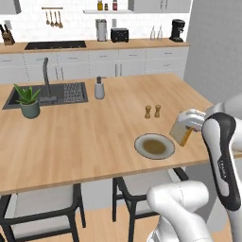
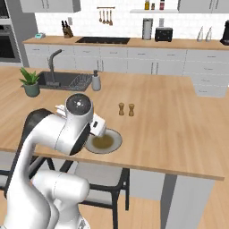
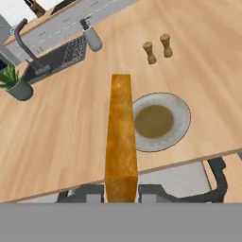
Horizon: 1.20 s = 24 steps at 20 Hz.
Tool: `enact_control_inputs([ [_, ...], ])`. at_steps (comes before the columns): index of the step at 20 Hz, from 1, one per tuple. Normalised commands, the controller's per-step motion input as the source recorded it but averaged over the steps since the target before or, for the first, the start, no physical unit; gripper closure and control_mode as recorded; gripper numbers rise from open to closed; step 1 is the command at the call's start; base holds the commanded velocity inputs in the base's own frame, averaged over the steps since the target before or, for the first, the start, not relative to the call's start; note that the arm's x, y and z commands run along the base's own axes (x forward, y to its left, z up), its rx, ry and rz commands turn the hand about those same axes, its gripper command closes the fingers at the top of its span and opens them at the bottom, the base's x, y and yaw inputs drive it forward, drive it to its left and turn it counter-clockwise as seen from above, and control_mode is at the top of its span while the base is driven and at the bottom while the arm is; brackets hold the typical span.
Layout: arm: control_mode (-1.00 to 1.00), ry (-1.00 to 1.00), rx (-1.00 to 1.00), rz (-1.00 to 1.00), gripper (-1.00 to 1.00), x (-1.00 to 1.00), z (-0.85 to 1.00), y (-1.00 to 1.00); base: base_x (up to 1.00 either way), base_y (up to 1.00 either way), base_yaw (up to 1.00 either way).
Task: Start the toaster. Once the lever pops up, take the bread to the plate on the dining counter.
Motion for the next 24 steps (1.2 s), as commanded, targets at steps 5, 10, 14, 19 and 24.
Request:
enact_control_inputs([
  [5,-1.0,0.06,0.26,-0.01,1.0,0.75,-0.65,0.0,0.0,0.0,0.0],
  [10,-1.0,0.13,0.2,-0.02,1.0,0.62,-0.59,0.0,0.0,0.0,0.0],
  [14,-1.0,0.02,0.01,-0.02,1.0,0.46,-0.13,0.0,0.0,0.0,0.0],
  [19,-1.0,0.04,0.0,0.0,1.0,0.41,-0.27,0.0,0.0,0.0,0.0],
  [24,-1.0,0.0,0.0,0.0,1.0,0.24,-0.42,0.0,0.0,0.0,0.0],
])
